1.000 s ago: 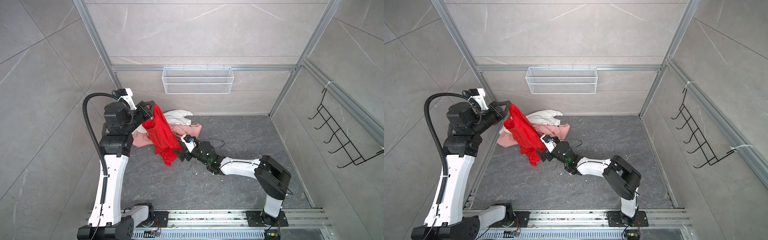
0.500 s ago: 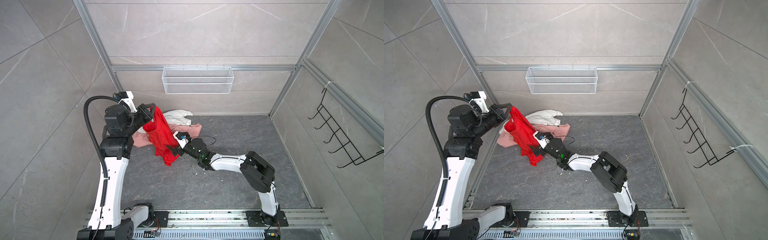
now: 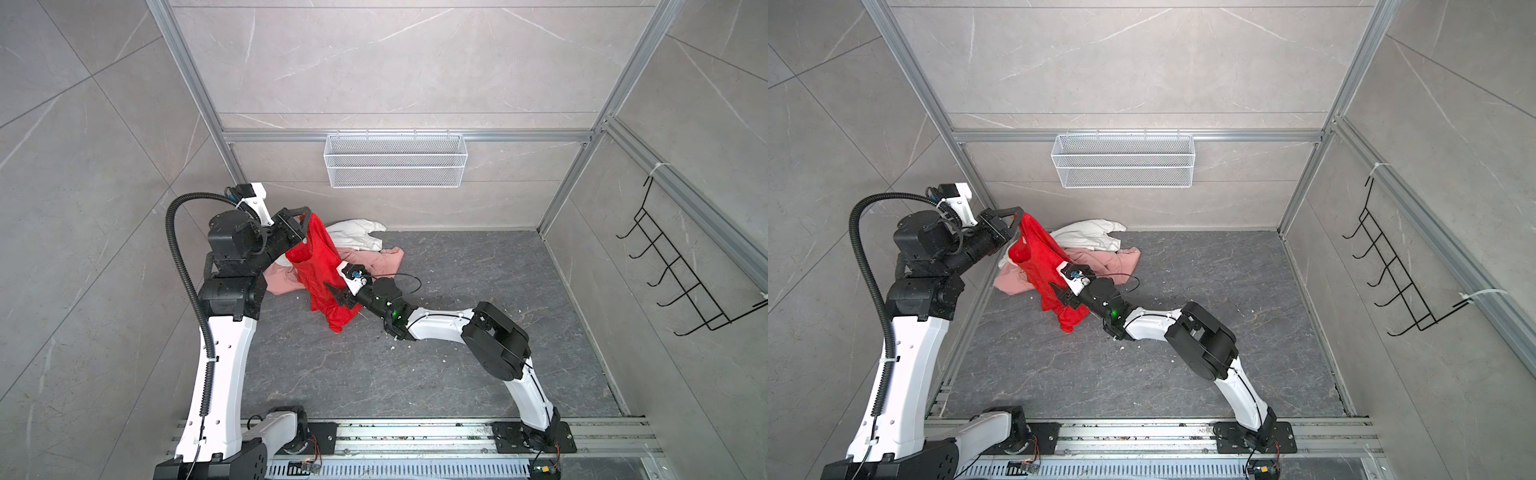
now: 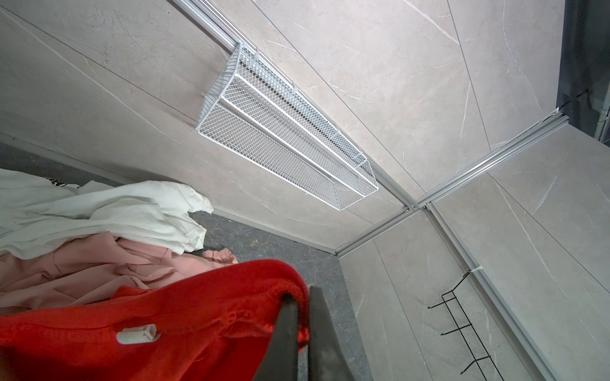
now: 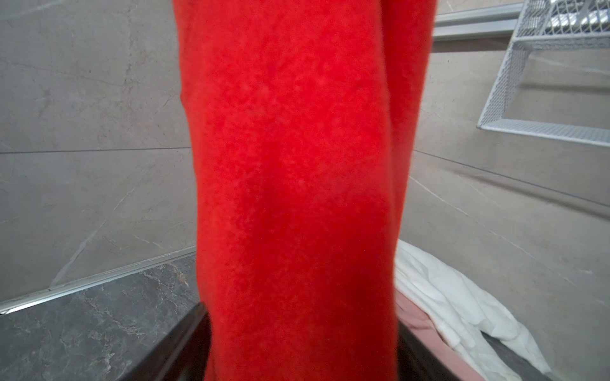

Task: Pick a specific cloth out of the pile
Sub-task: 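Grasp the hanging red cloth with the right gripper below the left gripper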

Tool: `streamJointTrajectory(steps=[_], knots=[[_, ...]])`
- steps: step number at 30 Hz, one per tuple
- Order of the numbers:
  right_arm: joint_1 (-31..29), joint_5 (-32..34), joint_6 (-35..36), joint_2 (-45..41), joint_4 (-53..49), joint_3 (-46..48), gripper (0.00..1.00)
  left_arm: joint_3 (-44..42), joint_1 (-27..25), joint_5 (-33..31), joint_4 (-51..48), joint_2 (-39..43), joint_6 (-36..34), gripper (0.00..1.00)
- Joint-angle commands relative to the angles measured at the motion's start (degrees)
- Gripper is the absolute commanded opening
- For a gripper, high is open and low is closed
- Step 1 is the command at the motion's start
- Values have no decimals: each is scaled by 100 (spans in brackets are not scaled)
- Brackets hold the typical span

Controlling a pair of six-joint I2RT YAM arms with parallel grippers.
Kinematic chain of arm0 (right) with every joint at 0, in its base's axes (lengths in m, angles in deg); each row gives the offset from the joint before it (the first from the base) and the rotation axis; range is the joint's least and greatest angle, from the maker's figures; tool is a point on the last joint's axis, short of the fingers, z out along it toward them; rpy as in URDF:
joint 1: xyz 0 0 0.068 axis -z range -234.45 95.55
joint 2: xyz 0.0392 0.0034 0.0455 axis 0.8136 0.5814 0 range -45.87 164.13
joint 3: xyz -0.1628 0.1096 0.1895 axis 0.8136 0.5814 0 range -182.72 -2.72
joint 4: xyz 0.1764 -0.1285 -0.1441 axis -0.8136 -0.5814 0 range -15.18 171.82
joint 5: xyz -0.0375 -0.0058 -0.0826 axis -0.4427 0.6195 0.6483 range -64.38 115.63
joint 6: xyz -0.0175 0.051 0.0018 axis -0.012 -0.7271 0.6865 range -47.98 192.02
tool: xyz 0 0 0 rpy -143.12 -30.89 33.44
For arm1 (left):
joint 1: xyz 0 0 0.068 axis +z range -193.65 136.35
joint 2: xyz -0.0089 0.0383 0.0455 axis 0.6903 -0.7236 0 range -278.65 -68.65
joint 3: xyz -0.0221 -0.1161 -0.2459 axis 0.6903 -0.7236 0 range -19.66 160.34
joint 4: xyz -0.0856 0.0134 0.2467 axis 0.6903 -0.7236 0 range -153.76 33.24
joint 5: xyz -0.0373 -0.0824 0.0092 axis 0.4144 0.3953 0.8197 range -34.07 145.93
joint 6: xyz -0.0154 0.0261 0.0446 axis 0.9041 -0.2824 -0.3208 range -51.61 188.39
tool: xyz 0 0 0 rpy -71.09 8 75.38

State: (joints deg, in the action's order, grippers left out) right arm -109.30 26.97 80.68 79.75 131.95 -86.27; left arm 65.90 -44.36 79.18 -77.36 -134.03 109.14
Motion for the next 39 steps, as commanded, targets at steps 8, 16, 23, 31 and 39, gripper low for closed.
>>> streamJointTrajectory(steps=[8, 16, 23, 31, 39], knots=[[-39, -66, -212, 163, 440, -80, 35, 71, -15, 200, 477, 272, -5, 0], [-65, -67, -207, -81, 581, 102, 12, 141, -26, 193, 453, 246, -46, 0], [-104, -64, -134, -379, 671, 265, 9, 192, -32, 155, 394, 289, -101, 0], [-157, -60, -22, -683, 709, 382, 4, 298, -28, 8, 156, 456, -302, 0], [-218, -21, 100, -848, 700, 366, 1, 497, -27, -3, 83, 440, -365, 0]])
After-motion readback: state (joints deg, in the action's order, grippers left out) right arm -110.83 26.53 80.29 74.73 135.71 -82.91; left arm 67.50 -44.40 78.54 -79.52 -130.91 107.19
